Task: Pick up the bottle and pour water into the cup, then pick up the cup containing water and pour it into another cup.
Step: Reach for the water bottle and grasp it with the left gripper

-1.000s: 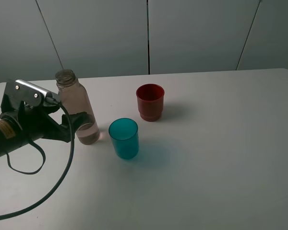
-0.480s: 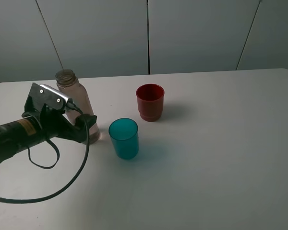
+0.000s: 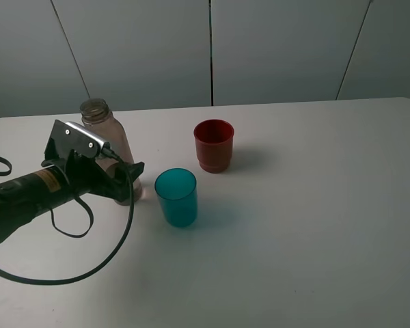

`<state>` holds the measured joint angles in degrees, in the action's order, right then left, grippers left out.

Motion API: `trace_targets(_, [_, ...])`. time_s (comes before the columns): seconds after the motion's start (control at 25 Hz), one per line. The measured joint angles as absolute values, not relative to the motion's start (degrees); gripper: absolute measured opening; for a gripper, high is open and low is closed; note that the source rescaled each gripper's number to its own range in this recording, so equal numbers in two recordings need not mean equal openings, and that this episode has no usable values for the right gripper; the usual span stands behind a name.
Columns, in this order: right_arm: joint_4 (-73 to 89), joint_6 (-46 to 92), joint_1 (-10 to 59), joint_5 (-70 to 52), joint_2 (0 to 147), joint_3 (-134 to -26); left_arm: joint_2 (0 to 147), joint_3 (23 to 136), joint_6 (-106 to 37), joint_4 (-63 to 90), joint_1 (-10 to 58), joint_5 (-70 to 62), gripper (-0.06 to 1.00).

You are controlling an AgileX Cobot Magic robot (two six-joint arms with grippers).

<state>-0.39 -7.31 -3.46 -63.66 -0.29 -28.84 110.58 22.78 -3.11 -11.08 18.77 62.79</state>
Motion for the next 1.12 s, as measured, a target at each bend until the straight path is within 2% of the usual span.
trace_targets(0.76, [-0.4, -7.3, -3.5, -63.7, -0.3, -28.8, 110.8, 25.5, -3.1, -11.1, 18.8, 62.2, 1.00])
trace_targets(0.8, [-0.4, -7.3, -3.5, -63.7, -0.3, -28.8, 110.8, 25.5, -3.1, -11.1, 18.8, 62.2, 0.97])
trace_targets(0.84, [-0.4, -7.3, -3.5, -63.7, -0.3, -28.8, 110.8, 25.5, -3.1, -11.1, 18.8, 62.2, 0.85])
trace_targets(0.88, [-0.4, -7.3, -3.5, -63.7, -0.3, -28.8, 110.8, 25.5, -3.1, -11.0, 18.8, 62.2, 0.57])
trace_targets(0.92, [-0.4, -7.3, -3.5, -63.7, -0.3, -28.8, 110.8, 25.5, -3.1, -10.8, 18.8, 62.2, 0.13])
trace_targets(0.96, [-0.4, -7.3, -3.5, -63.7, -0.3, -28.8, 110.8, 25.5, -3.1, -10.7, 18.8, 62.2, 0.04])
trace_targets(1.12, [-0.4, -7.3, -3.5, -63.7, -0.3, -28.8, 110.8, 25.5, -3.1, -10.7, 18.8, 62.2, 0.03])
